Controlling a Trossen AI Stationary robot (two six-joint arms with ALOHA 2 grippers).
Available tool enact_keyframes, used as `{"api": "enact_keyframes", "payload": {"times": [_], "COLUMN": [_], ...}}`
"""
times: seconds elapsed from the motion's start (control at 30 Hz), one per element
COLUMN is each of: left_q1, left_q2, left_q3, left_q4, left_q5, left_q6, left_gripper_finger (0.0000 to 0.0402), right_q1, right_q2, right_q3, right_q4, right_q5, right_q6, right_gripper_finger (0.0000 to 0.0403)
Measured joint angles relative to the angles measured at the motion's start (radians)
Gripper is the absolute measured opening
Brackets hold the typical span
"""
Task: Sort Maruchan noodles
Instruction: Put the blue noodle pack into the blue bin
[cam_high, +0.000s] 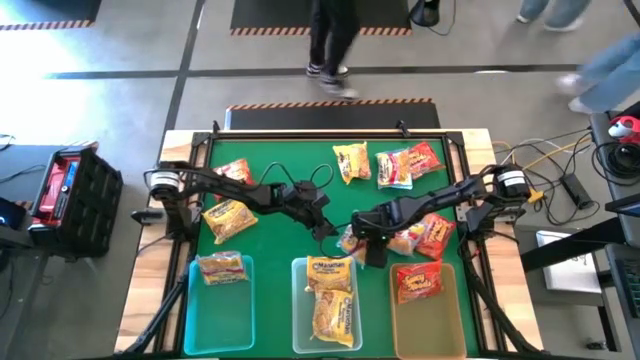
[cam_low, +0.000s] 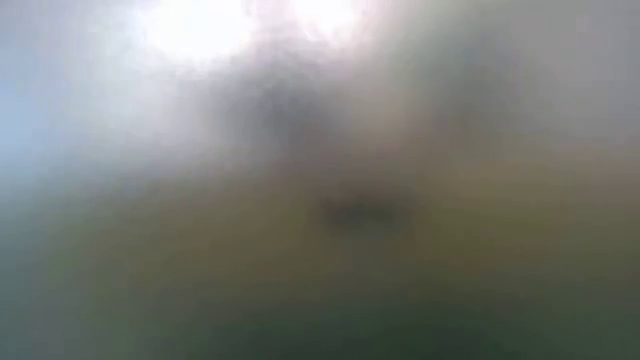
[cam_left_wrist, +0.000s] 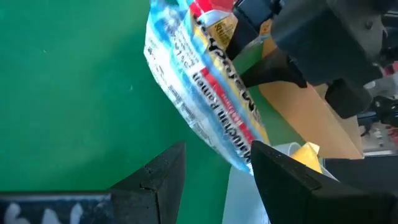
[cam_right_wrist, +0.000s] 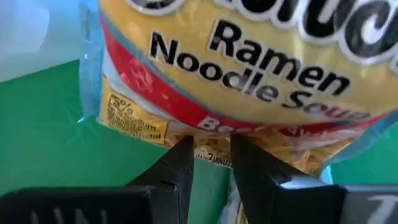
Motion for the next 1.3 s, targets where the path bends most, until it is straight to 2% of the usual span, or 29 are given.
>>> {"api": "enact_keyframes", "payload": {"times": [0.37,0.9,1.07,1.3], "left_q1": [0.001,0.001,0.002,0.003], "left_q2": [0.036,0.036,0.048,0.101], "left_q3": [0.0,0.0,0.001,0.002], "left_q4": [0.103,0.1,0.086,0.115], "left_q5": [0.03,-0.02,-0.061,-0.04], "left_q6": [-0.066,-0.063,-0.064,-0.109], "left_gripper_finger": [0.0168,0.025,0.0258,0.0258], "right_q1": [-0.001,-0.019,-0.026,-0.025], "right_q2": [0.0,0.002,0.029,0.057], "right_q3": [-0.036,-0.037,-0.037,-0.033], "right_q4": [0.127,0.238,0.274,0.304], "right_q5": [0.01,0.024,0.036,0.035], "right_q6": [0.026,0.026,0.026,0.026], "right_gripper_finger": [0.0096,0.0093,0.0093,0.0093]}}
